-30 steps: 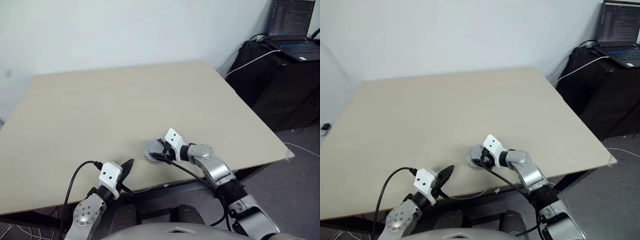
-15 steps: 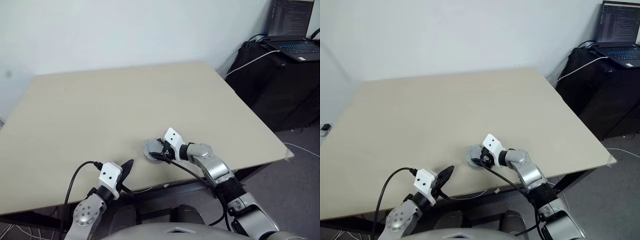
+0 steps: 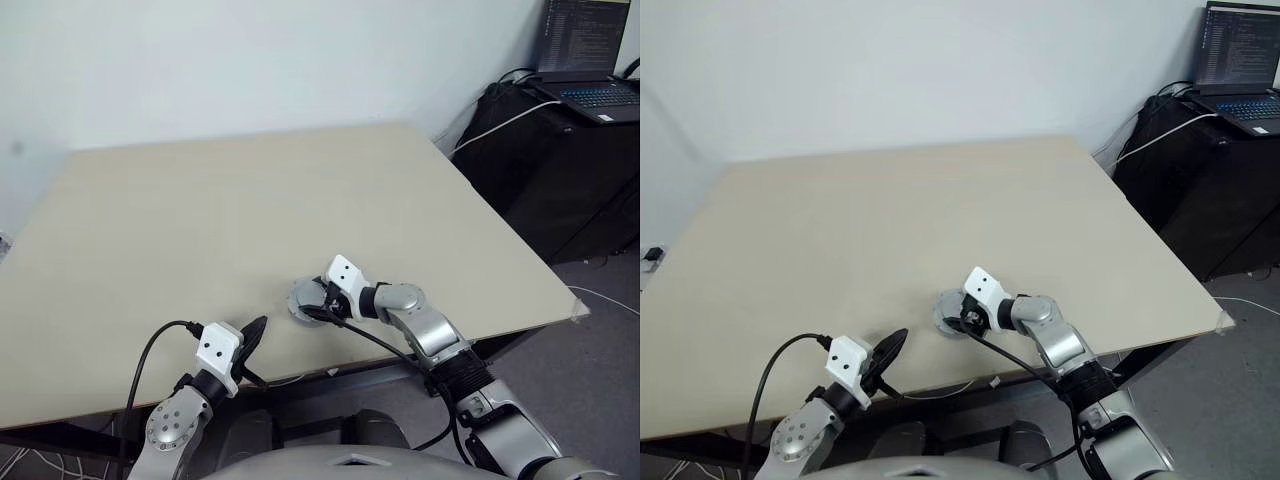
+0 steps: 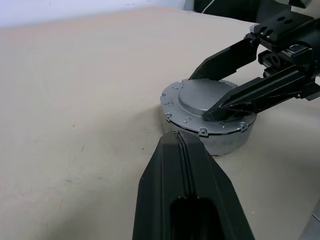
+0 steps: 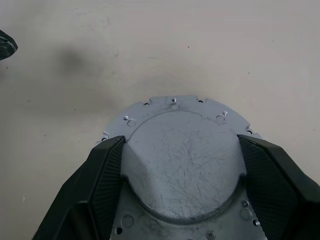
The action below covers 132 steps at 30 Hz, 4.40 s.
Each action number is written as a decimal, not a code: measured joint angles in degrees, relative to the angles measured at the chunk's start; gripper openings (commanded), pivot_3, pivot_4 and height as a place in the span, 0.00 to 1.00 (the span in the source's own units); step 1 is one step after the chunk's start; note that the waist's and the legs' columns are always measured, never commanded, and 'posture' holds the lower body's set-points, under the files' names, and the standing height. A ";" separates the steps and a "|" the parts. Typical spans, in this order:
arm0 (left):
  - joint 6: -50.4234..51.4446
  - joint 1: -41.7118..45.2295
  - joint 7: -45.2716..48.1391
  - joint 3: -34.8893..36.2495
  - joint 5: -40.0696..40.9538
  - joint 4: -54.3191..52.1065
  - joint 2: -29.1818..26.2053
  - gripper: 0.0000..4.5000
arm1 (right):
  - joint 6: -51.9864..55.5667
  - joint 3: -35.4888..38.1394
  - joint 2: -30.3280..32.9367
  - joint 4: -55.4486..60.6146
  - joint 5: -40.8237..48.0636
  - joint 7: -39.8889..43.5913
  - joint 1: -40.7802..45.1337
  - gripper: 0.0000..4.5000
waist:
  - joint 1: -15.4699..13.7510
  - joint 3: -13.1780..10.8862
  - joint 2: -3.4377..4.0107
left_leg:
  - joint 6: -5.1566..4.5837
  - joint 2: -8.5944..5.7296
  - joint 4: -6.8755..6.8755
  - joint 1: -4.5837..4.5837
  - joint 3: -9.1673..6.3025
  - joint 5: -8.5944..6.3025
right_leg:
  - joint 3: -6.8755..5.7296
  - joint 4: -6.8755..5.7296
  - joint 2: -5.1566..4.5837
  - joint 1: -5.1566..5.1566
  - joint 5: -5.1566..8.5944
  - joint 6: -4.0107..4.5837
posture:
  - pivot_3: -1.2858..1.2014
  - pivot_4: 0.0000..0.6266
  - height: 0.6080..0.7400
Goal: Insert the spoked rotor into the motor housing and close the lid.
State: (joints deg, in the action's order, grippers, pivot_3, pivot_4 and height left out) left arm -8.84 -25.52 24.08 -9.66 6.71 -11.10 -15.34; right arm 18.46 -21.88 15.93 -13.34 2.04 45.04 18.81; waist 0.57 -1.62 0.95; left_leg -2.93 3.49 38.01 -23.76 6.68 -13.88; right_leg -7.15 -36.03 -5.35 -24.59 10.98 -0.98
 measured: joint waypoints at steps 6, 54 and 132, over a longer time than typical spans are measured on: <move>1.47 -0.05 -0.36 -0.61 -0.04 -0.99 0.29 0.00 | 0.55 0.09 0.07 0.08 0.04 -0.14 0.01 0.71 | 0.00 0.02 0.02 | 0.00 0.00 -0.01 0.00 0.00 0.00 | 0.00 0.00 0.00 0.00 0.00 0.00 | 0.52 0.00 1.00; 55.99 32.56 3.07 6.88 19.91 8.93 3.02 0.00 | 1.67 -0.43 -0.61 1.62 -1.30 -2.50 -1.08 0.71 | 0.11 0.43 -0.36 | 0.03 -0.01 0.07 0.12 -0.08 0.04 | 0.06 -0.03 0.17 0.19 -0.02 -0.02 | 0.52 0.00 1.00; 58.50 36.01 0.80 4.23 15.58 11.30 7.36 0.00 | 51.13 39.81 -20.09 17.69 38.49 -29.91 -13.94 0.99 | -1.32 0.42 -0.33 | -0.10 -0.44 -0.13 -0.04 -0.42 -0.05 | 0.01 0.18 -0.18 0.16 0.00 -0.04 | 0.52 0.00 1.00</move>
State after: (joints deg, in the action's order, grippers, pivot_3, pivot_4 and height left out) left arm 49.65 10.49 24.88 -5.44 22.29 0.20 -7.98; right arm 69.59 17.93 -4.16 4.35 40.53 15.13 4.87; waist -0.75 -1.20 0.62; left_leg -3.03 3.05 37.88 -23.81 6.26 -13.92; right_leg -7.14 -35.85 -5.52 -24.43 10.98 -1.02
